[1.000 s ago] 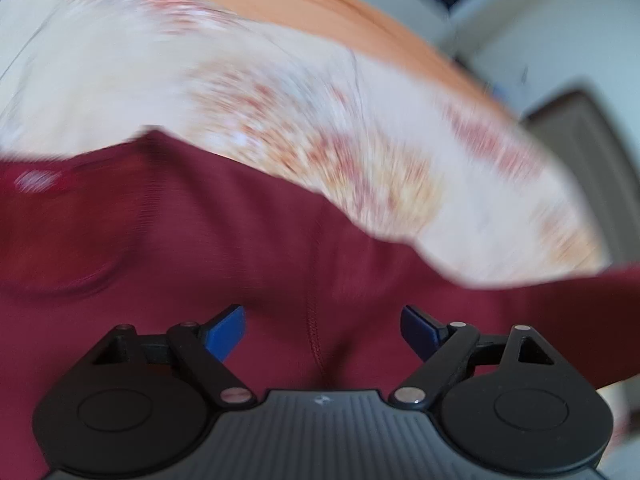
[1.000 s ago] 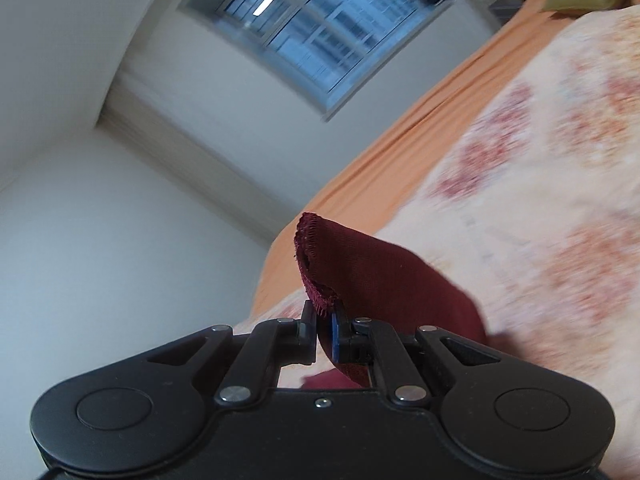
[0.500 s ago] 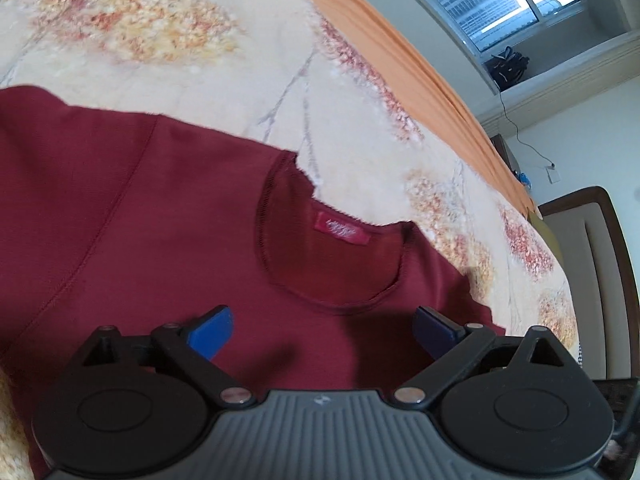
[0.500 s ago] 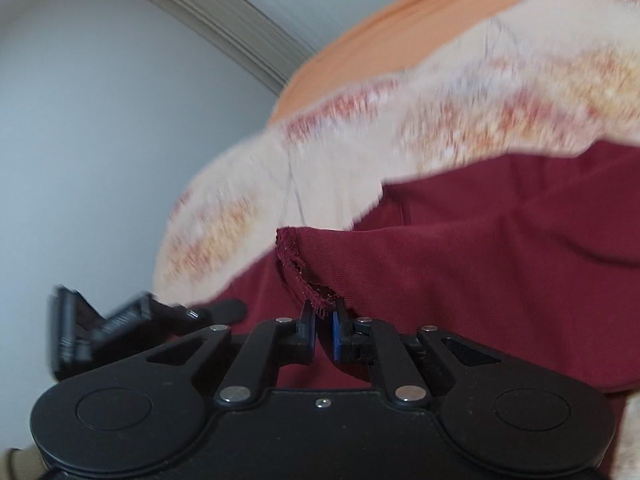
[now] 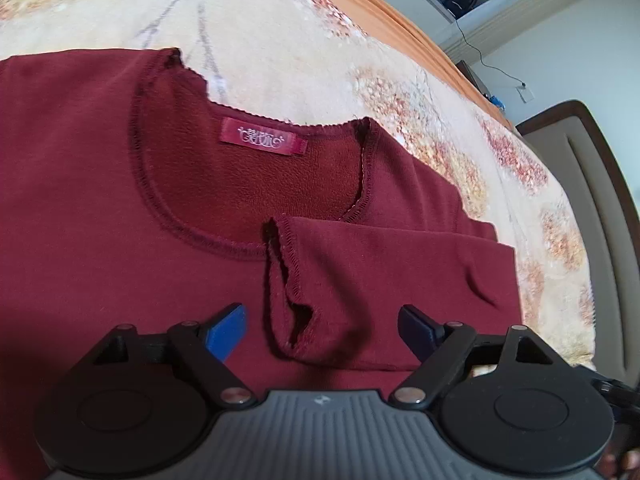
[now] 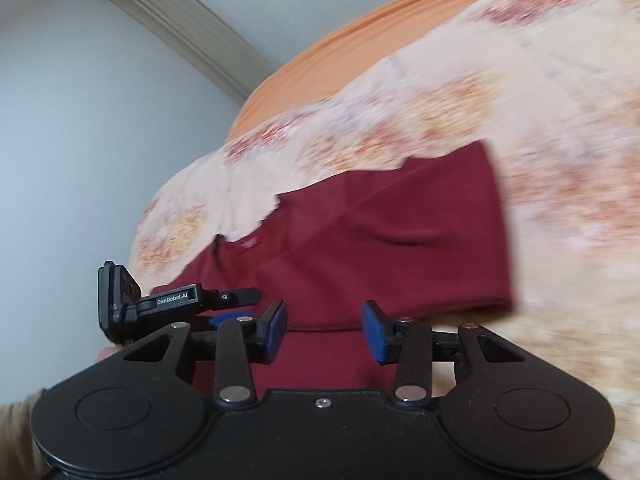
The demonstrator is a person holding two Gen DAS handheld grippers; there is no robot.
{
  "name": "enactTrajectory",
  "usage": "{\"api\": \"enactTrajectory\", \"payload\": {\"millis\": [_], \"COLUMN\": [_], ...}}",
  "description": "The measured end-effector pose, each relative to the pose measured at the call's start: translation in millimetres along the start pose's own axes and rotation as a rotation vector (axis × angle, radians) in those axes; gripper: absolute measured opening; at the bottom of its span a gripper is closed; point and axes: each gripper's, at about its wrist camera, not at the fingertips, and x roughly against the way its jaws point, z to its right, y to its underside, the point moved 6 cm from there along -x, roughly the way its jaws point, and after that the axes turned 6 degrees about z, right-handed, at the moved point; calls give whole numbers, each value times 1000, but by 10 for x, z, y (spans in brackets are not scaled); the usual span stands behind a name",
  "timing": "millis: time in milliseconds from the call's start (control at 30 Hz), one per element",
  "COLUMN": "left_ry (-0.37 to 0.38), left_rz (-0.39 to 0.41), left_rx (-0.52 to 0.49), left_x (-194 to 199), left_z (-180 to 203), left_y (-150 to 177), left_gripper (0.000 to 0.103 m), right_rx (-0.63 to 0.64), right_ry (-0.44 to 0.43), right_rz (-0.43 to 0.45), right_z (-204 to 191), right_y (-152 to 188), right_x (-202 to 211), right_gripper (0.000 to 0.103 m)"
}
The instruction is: Fold small clothes
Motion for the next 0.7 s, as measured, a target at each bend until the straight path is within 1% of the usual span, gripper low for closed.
{"api": "enactTrajectory", "payload": {"millis": [67,167,200,233,267,300,333,367,433,467,500,567,633,700], "left_ry": [-1,14,19,20,18,12,3,4,25,23,21,35,4,-75], "left_rz": [10,39,46,50,46,44,44,47,60,76,104,169,243,313], "left_rx": [20,84,102,116,127,134,138,147,162,158,155,164,166,188], "left_x": [-39,-60,-63,-68,-89,-92,-91,-86,-40,25,113,360,704,1087], "left_z": [-23,-85,-101,-119,-138,-152,-160,-161,-150,-155,-148,-170,-287,-535], "left_y": [3,-34,-41,-47,-50,-46,-40,-38,-44,-64,-93,-171,-262,-355], "left_gripper": [85,78,70,54,44,25,17,17,8,6,2,2,2,2], "right_rx": [-15,-53,-63,-69,-76,-83,-86,-89,-90,-88,-87,-81,-81,-85], "right_ry": [14,13,12,12,13,14,13,13,10,11,11,14,20,25], "right_rz": [12,24,26,25,23,22,22,22,26,29,34,49,66,86], "right_z": [115,207,235,241,250,253,259,237,228,221,214,226,261,311], "right_y": [27,86,109,128,145,159,167,167,152,135,110,46,-40,-135], "right_x": [157,304,323,319,317,301,299,278,263,252,243,235,211,163], "right_gripper": [45,45,45,45,45,45,45,45,45,45,45,45,45,45]}}
